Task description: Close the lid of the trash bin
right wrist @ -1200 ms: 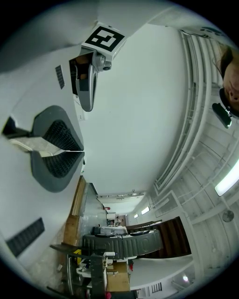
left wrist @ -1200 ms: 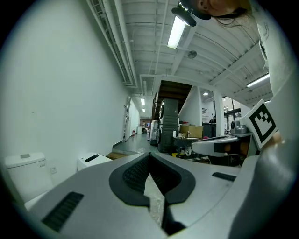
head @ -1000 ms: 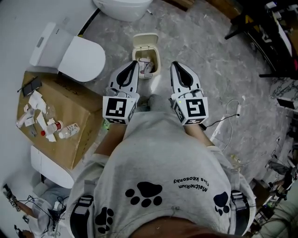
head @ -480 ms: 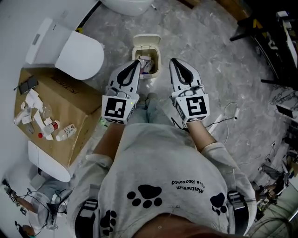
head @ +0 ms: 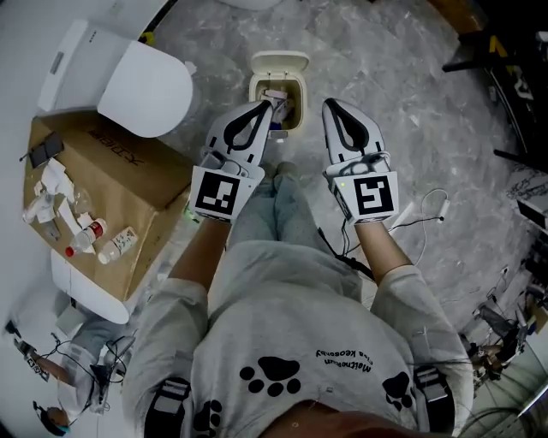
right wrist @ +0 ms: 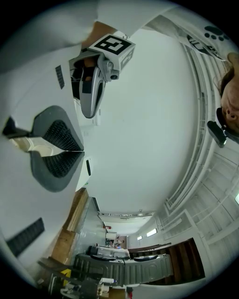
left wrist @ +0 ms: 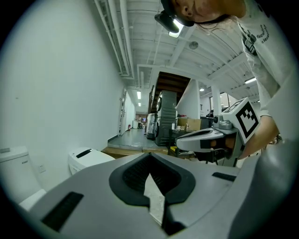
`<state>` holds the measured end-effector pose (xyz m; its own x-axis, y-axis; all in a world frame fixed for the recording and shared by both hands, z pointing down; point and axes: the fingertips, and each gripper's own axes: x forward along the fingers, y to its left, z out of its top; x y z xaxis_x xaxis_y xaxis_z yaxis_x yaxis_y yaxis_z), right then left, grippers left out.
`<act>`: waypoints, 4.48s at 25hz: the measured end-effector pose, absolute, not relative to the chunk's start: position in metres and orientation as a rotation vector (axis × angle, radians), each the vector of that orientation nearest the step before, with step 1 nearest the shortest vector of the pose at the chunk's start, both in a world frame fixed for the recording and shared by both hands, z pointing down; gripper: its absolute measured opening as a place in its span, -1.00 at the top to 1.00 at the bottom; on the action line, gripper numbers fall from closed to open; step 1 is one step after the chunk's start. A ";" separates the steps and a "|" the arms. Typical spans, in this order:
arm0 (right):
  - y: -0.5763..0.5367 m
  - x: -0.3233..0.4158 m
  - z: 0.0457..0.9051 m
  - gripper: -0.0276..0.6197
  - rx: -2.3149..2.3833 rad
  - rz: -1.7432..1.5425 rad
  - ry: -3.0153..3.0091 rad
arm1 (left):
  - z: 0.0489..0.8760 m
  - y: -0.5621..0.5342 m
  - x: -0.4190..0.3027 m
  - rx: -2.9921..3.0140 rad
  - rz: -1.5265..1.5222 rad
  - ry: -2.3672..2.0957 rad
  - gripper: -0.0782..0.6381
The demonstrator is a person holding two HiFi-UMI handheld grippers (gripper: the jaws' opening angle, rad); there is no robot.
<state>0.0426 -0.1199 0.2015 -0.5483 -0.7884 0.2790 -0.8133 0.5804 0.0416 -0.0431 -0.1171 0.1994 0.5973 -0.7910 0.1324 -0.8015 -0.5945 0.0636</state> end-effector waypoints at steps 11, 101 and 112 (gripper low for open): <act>-0.144 0.034 0.255 0.82 1.314 0.124 -2.590 | 0.272 -0.142 -0.043 2.640 0.157 -1.335 0.73; -0.316 0.039 0.549 0.48 0.824 0.024 -2.320 | 0.549 -0.311 -0.077 2.647 0.741 -1.100 0.34; -0.314 0.041 0.557 0.67 0.772 -0.003 -2.296 | 0.553 -0.304 -0.074 2.681 0.821 -1.072 0.56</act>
